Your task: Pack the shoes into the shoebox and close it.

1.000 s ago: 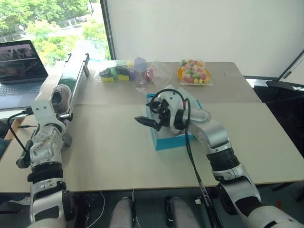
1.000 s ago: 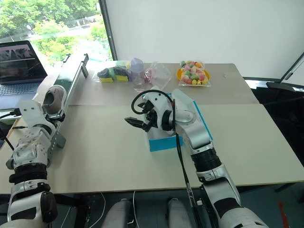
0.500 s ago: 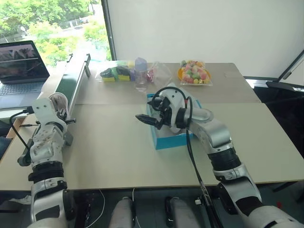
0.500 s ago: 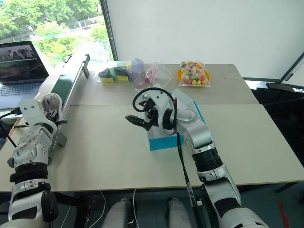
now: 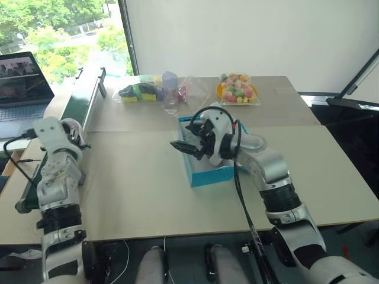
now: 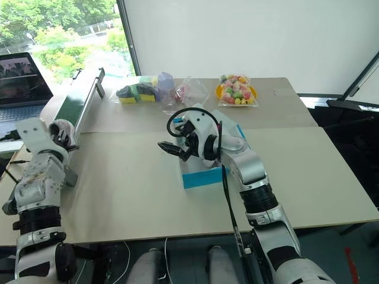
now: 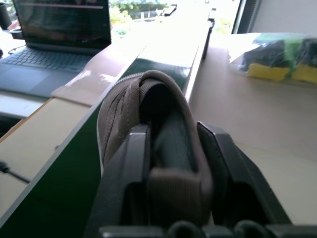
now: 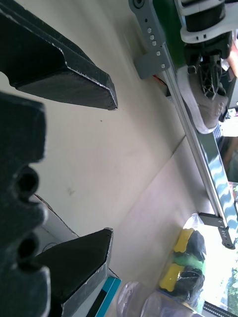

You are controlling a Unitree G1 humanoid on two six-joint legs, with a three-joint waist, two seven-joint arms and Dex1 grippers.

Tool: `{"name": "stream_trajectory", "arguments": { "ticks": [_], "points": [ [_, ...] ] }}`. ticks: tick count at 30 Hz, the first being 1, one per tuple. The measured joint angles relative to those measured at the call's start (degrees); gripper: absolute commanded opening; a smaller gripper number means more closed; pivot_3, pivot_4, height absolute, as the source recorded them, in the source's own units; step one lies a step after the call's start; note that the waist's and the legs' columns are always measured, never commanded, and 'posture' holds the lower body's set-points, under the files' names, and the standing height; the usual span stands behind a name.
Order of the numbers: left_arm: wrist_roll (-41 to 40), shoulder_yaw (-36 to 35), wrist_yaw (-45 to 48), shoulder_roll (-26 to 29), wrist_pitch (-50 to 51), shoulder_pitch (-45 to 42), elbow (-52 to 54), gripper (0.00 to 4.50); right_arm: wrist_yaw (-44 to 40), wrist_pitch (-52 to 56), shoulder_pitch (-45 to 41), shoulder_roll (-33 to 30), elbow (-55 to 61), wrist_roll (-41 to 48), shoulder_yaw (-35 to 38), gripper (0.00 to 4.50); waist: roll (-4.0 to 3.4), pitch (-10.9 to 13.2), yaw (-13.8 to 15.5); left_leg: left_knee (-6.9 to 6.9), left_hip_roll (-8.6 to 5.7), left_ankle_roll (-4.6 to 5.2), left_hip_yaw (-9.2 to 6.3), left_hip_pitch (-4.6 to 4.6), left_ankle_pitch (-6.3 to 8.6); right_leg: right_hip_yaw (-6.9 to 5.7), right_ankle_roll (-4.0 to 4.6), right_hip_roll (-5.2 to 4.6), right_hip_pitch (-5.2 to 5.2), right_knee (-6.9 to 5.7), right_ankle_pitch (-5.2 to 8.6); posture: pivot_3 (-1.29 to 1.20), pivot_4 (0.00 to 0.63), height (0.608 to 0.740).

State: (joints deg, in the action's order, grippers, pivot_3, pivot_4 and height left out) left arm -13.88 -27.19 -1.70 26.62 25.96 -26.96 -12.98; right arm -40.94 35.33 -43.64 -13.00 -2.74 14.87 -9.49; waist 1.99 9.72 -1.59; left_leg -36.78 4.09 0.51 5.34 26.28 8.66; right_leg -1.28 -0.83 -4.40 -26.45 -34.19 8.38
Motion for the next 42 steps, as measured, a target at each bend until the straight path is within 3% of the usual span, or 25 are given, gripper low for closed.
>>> {"name": "stream_trajectory", "arguments": {
  "ticks": [5,12,13,14,20,26,38,42],
  "points": [
    [0.19,-0.77,-2.12,0.0,0.7,0.6,2.21,4.47,-0.01,0.02,-0.14,0.11,-0.01,-0.03,0.05,4.5,0.0,0.0,0.59,0.0,-0.01,-0.02,0.01,0.0,0.01,-0.03,0.22,-0.05,-0.02,0.01,0.05,0.0,0.15,0.74],
    [-1.38,-3.5,-4.47,-0.84,3.33,0.6,3.17,4.47,-0.01,0.03,-0.21,0.1,-0.01,-0.06,0.05,4.5,0.0,0.0,0.75,0.01,0.28,-0.03,0.01,0.01,0.02,-0.56,0.44,-0.09,-0.09,0.04,-0.12,0.0,0.15,0.74],
    [-2.01,-3.87,-4.48,-1.03,3.56,0.6,3.42,3.94,0.0,0.03,-0.23,0.1,-0.01,-0.06,0.05,4.5,0.0,0.0,0.74,0.01,0.33,-0.03,0.01,0.0,0.02,-0.69,0.46,-0.12,-0.09,0.05,-0.13,0.0,0.15,0.74],
    [-2.13,-3.99,-4.48,-1.1,3.88,0.6,3.51,3.79,0.01,0.03,-0.25,0.1,-0.01,-0.06,0.05,4.5,0.0,0.0,0.73,0.01,0.38,-0.04,0.01,0.01,0.02,-0.79,0.48,-0.12,-0.1,0.05,-0.14,0.0,0.15,0.74],
    [-2.97,-4.18,-3.81,-1.23,4.54,0.95,3.92,1.85,0.28,0.04,-0.48,0.17,-0.07,-0.06,0.2,4.5,0.0,0.0,0.96,0.06,0.54,-0.07,0.02,0.02,0.0,-1.0,0.63,-0.06,-0.15,0.03,-0.13,0.0,0.15,0.74],
    [-3.39,-4.12,-3.84,-1.49,4.54,0.94,3.92,1.53,0.61,0.04,-0.63,0.19,-0.13,-0.08,0.2,4.5,0.0,0.0,0.92,0.06,0.54,-0.12,0.08,0.03,-0.03,-1.0,0.63,-0.1,-0.16,0.07,-0.14,0.0,0.15,0.74],
    [-4.53,5.76,2.84,-2.1,5.42,-3.62,13.47,1.53,3.37,2.06,-3.12,2.17,-1.57,3.33,4.46,4.5,0.0,0.0,0.9,0.06,0.56,-0.3,0.12,0.21,-0.14,-1.01,0.62,-0.08,-0.28,0.11,-0.15,0.0,0.15,0.74],
    [-4.2,5.87,1.81,-2.12,6.52,-4.19,14.38,1.53,4.22,2.14,-3.49,1.74,-2.06,3.71,5.53,4.5,0.0,0.0,0.33,0.07,0.61,-0.29,0.11,0.19,-0.16,-0.99,0.43,0.03,-0.33,0.09,-0.26,0.0,0.15,0.74]
  ]
}}
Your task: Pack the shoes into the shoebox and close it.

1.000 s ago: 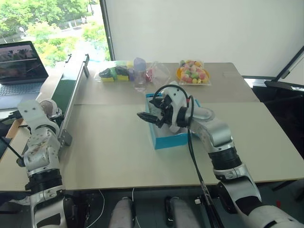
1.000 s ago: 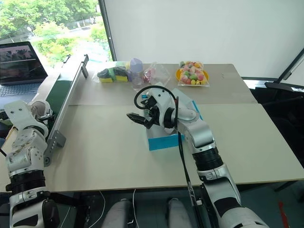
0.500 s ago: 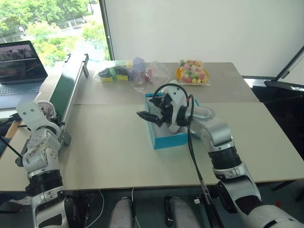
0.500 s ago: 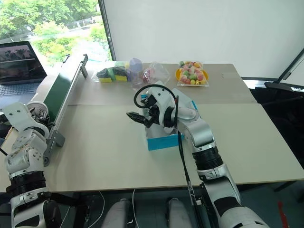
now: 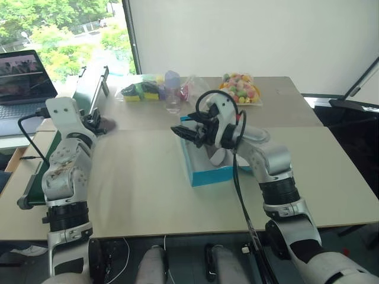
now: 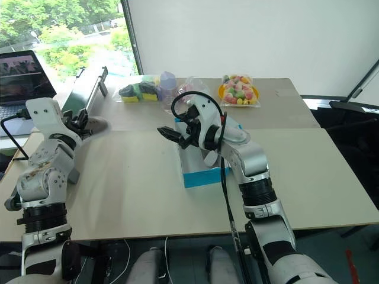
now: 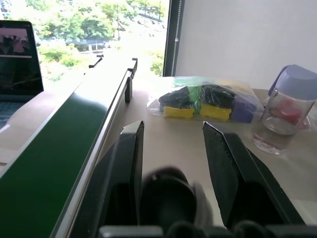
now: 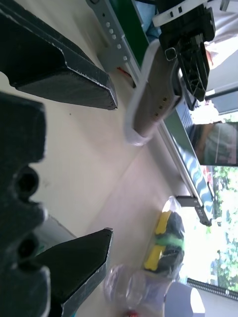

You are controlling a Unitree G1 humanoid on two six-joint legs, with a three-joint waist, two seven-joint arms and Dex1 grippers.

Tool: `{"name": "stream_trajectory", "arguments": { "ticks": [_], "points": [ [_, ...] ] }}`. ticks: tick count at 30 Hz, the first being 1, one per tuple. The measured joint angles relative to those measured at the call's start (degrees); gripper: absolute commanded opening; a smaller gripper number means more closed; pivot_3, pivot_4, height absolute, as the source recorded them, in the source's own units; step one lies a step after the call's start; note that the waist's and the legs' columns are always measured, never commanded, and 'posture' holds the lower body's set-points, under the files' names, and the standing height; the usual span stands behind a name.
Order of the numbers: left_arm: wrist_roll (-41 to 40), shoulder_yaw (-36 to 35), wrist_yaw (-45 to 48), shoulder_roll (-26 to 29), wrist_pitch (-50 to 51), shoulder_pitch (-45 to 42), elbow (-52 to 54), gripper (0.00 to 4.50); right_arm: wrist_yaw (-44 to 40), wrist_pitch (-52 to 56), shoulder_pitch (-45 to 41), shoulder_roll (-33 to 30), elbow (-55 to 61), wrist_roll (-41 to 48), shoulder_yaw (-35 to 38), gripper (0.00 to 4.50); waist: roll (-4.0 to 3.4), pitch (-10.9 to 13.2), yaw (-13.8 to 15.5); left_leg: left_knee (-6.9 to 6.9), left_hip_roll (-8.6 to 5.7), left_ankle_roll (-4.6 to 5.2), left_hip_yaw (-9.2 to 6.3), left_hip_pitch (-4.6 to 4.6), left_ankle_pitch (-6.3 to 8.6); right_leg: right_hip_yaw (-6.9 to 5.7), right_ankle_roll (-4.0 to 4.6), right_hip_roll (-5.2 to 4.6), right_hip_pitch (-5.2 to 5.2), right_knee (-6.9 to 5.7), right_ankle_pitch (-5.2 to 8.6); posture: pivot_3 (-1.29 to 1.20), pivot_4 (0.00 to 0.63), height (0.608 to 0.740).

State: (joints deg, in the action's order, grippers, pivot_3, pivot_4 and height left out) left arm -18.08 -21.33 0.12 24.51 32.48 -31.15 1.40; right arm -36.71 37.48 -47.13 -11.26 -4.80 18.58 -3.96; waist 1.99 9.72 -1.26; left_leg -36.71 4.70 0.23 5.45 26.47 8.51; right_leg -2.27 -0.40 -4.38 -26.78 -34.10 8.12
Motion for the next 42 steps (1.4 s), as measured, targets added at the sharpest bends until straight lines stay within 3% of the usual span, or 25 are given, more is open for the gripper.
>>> {"name": "stream_trajectory", "arguments": {
  "ticks": [13,27,30,37,42],
  "points": [
    [-0.29,-2.33,-1.72,-0.63,1.55,2.17,0.01,1.53,0.73,1.29,0.25,-0.4,0.15,0.7,-0.01,4.5,0.0,0.0,0.68,0.05,-0.01,-0.06,0.02,0.0,-0.03,-0.02,0.15,-0.06,-0.01,-0.01,0.09,0.0,0.15,0.74],
    [-1.16,-0.8,-1.63,-1.62,4.32,-4.44,3.2,1.53,1.81,3.24,0.25,1.11,0.21,2.95,1.39,4.5,0.0,0.0,0.53,0.05,0.0,-0.05,0.01,0.0,-0.05,-0.01,-0.03,0.0,0.0,-0.02,-0.02,0.0,0.15,0.74],
    [-1.49,0.25,-1.45,-1.88,5.22,-6.34,4.29,1.53,5.4,8.44,0.11,4.58,0.13,8.46,7.48,4.5,0.0,0.0,0.59,0.05,0.0,-0.05,0.0,0.0,-0.05,-0.01,-0.04,0.01,0.02,-0.04,-0.02,0.0,0.15,0.74],
    [-3.21,1.8,-2.03,-6.63,5.52,-12.75,5.47,1.53,22.02,22.32,-5.85,15.46,-3.08,32.06,29.66,4.5,0.0,0.0,0.6,0.02,-0.01,-0.05,-0.05,-0.04,-0.06,-0.03,-0.05,0.0,0.14,-0.02,-0.05,0.0,0.15,0.74],
    [-4.59,4.73,-2.41,-10.95,6.75,-17.86,5.74,1.53,34.02,22.93,-6.66,16.5,-6.59,43.91,36.97,4.5,0.0,0.0,0.63,-0.01,-0.05,-0.03,-0.11,-0.03,-0.08,-0.06,-0.08,-0.02,0.25,0.07,-0.04,0.0,0.15,0.74]
  ]
}}
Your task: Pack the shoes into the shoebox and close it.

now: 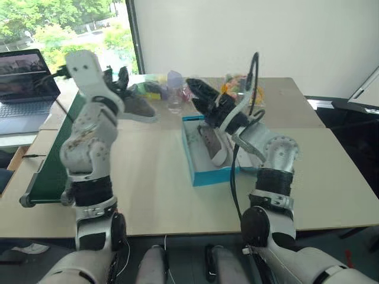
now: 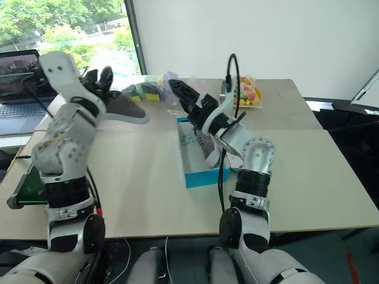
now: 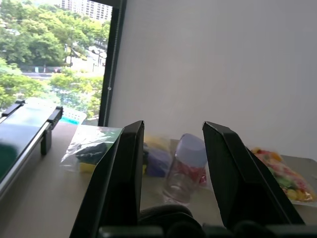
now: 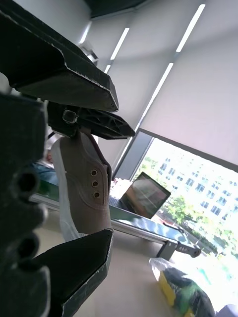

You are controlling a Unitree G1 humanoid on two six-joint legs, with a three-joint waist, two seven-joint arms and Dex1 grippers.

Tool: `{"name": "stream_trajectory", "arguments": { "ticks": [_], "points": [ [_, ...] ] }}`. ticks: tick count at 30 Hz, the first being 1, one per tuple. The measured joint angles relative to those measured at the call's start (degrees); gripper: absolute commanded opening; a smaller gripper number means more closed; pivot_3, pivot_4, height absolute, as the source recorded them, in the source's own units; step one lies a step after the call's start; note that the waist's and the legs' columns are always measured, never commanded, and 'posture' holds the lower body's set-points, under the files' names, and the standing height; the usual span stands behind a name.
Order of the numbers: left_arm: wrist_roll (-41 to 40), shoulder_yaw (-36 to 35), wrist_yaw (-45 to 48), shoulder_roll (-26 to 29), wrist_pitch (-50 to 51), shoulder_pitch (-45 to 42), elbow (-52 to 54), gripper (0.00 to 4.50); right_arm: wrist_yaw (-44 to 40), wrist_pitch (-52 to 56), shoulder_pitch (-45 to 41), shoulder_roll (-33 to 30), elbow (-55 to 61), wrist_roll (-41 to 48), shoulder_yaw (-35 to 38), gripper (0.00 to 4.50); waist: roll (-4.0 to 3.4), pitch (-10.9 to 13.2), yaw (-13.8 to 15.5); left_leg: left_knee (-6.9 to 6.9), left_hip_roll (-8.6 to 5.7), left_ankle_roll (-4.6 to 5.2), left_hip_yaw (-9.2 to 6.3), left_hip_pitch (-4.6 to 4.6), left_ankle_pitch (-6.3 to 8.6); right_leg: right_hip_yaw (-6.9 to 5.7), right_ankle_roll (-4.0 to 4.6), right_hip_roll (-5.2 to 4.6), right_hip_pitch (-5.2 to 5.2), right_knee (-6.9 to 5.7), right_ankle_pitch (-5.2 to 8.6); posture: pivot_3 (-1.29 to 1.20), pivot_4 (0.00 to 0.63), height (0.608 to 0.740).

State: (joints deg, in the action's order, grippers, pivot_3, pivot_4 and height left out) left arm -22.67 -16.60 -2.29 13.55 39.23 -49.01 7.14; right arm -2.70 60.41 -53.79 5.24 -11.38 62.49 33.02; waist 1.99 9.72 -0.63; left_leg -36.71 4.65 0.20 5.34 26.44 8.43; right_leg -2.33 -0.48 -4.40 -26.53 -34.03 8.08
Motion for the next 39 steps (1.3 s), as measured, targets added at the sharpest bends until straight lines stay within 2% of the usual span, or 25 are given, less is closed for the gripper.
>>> {"name": "stream_trajectory", "arguments": {
  "ticks": [8,18,31,39],
  "points": [
    [-1.43,1.91,-0.12,-4.2,-0.16,-9.23,-1.5,1.53,8.69,-2.42,0.13,0.05,-0.02,8.36,-0.54,4.5,-0.01,0.0,-0.68,0.0,0.0,0.47,-0.18,-0.04,-0.28,0.03,-0.05,0.11,0.01,-0.03,0.06,0.0,0.15,0.74],
    [-2.24,2.46,-0.11,-8.53,-1.98,-14.52,-5.72,1.53,11.06,-6.72,0.91,0.02,0.12,11.09,-4.04,4.5,-0.01,0.0,-0.25,-0.02,-0.07,0.48,-0.29,-0.04,-0.29,0.03,-0.07,0.08,0.08,-0.01,0.06,0.0,0.15,0.74],
    [-2.64,3.18,-0.78,-11.89,-1.6,-15.4,-5.46,1.53,11.11,-12.11,2.72,-0.16,-0.14,12.63,-5.75,4.5,-0.01,0.0,-0.22,-0.02,-0.09,0.49,-0.33,-0.03,-0.29,0.03,-0.12,0.08,0.1,0.01,0.09,0.0,0.15,0.74],
    [-4.46,3.09,-3.36,-13.0,1.39,-12.37,-2.37,1.53,9.5,-16.94,2.2,-0.92,-4.26,12.03,-5.66,4.5,-0.01,0.0,-0.29,-0.02,-0.1,0.49,-0.36,-0.04,-0.29,0.04,-0.11,0.09,0.11,0.0,0.09,0.0,0.15,0.74]
  ]
}}
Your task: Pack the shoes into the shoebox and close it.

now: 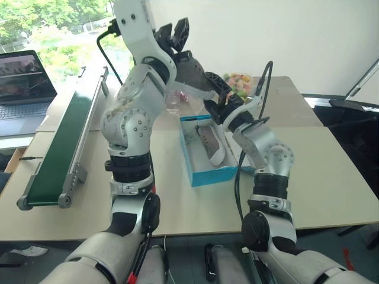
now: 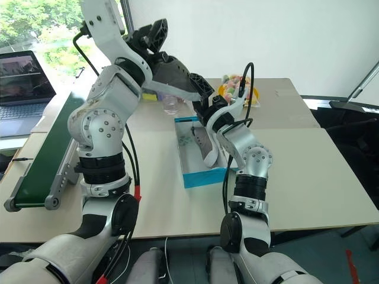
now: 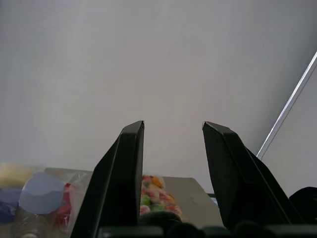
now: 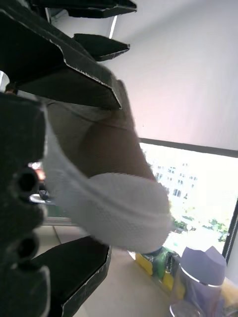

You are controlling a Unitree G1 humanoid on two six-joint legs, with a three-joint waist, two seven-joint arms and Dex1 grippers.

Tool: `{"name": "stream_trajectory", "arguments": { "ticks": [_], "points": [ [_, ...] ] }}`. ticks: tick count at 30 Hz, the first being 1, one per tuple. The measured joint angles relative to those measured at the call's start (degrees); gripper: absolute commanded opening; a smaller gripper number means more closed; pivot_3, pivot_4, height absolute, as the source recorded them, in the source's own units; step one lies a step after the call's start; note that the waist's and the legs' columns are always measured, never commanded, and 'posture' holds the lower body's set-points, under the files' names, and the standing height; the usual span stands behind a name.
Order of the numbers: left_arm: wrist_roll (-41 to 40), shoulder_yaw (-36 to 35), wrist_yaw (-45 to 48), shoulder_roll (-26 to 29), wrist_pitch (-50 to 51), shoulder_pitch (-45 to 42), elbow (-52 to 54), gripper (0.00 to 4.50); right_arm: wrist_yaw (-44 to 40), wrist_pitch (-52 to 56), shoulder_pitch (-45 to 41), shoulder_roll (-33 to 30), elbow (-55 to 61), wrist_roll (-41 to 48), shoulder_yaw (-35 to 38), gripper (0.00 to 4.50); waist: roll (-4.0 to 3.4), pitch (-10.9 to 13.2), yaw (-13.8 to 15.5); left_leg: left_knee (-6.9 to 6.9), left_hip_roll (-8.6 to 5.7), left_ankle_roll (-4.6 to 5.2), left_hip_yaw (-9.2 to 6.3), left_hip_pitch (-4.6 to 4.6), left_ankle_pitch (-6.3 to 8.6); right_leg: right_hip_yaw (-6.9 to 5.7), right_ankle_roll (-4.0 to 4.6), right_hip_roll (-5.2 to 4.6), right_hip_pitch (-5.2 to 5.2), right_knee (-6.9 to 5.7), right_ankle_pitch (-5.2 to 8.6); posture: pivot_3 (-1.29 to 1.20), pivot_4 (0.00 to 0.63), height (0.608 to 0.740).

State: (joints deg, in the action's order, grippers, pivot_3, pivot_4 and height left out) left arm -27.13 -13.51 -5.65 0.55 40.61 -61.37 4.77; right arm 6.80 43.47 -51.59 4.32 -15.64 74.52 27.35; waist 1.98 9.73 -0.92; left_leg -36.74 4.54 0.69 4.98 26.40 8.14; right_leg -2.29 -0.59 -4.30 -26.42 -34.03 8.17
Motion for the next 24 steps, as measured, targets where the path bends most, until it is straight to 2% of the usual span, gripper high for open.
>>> {"name": "stream_trajectory", "arguments": {
  "ticks": [8,12,18,21,24],
  "points": [
    [-0.02,-0.02,-0.55,0.16,0.55,0.2,0.76,1.53,-2.01,-1.92,-2.49,-0.03,-2.71,-1.36,-0.04,4.5,0.0,0.0,0.06,0.0,-0.02,0.0,-0.01,0.0,0.0,0.0,0.0,-0.01,0.01,0.01,0.0,0.0,0.15,0.74],
    [-0.01,-0.06,-0.58,0.39,0.55,0.2,0.83,1.53,-2.89,-2.08,-2.49,-0.01,-2.96,-1.4,-0.02,3.55,0.0,0.0,0.14,0.0,-0.02,0.0,-0.01,0.01,0.0,0.0,0.0,-0.02,0.01,0.01,0.0,0.0,0.15,0.74],
    [-0.01,-0.07,-0.56,1.25,0.58,0.68,0.83,1.53,-3.03,-2.2,-2.49,-0.53,-2.95,-2.31,-0.04,1.41,0.0,0.0,0.1,0.0,-0.02,0.0,-0.02,0.0,0.0,0.0,0.0,-0.01,0.01,0.01,0.0,0.0,0.15,0.74],
    [-0.09,-0.03,-0.42,1.69,1.13,0.8,0.9,1.53,-3.45,-2.2,-2.49,-0.7,-2.95,-2.99,-0.37,0.7,0.0,0.0,0.09,0.0,-0.02,0.0,-0.02,0.0,0.0,0.0,0.0,-0.01,0.01,0.01,0.0,0.0,0.15,0.74],
    [-1.22,-0.17,0.02,3.09,3.93,2.08,1.78,1.53,-4.49,-2.15,-2.49,-2.19,-2.95,-4.78,-1.76,0.46,0.0,0.0,0.05,0.0,-0.02,0.0,-0.02,0.0,0.0,0.0,0.0,-0.01,0.01,0.0,0.0,0.0,0.15,0.74]
  ]
}}
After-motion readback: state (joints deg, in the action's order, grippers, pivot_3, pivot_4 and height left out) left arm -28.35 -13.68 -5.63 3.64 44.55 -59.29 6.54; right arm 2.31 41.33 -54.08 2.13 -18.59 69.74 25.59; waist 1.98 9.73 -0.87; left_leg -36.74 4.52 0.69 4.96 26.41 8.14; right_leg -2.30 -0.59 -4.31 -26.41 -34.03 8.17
